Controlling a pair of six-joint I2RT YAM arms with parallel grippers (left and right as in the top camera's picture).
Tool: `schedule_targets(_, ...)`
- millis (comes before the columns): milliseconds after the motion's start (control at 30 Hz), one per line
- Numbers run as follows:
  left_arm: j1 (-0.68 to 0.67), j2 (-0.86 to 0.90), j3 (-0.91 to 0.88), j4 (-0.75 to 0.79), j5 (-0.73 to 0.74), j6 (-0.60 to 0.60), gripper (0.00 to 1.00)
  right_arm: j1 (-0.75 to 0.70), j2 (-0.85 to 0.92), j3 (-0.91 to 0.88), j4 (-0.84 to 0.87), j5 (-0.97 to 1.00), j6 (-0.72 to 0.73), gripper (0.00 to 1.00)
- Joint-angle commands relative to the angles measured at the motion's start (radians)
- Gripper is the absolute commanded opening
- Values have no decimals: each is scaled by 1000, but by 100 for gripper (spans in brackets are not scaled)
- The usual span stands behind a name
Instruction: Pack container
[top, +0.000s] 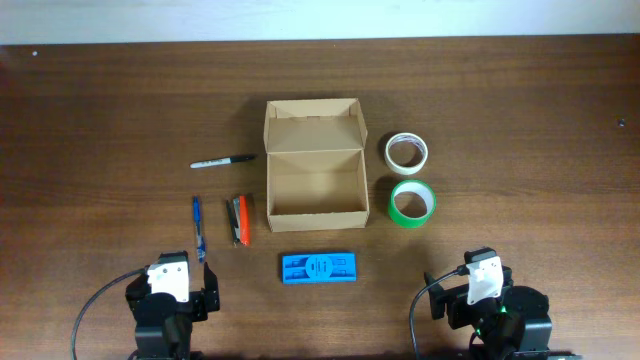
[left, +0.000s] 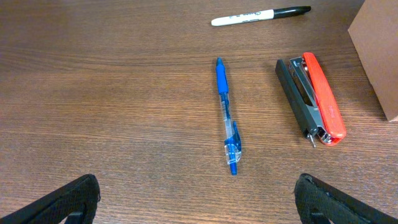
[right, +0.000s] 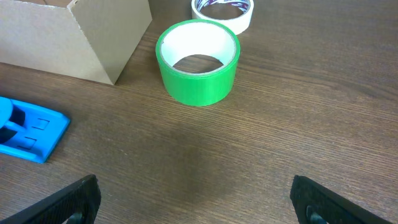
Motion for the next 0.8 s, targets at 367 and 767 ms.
schedule_targets(367,2,-11,-10,-1,-11,19,99,-9,-12,-11,2,-13,11,99)
schedule_targets(767,2,-11,-10,-1,-11,19,100,-9,-12,-11,-8,-13,11,99)
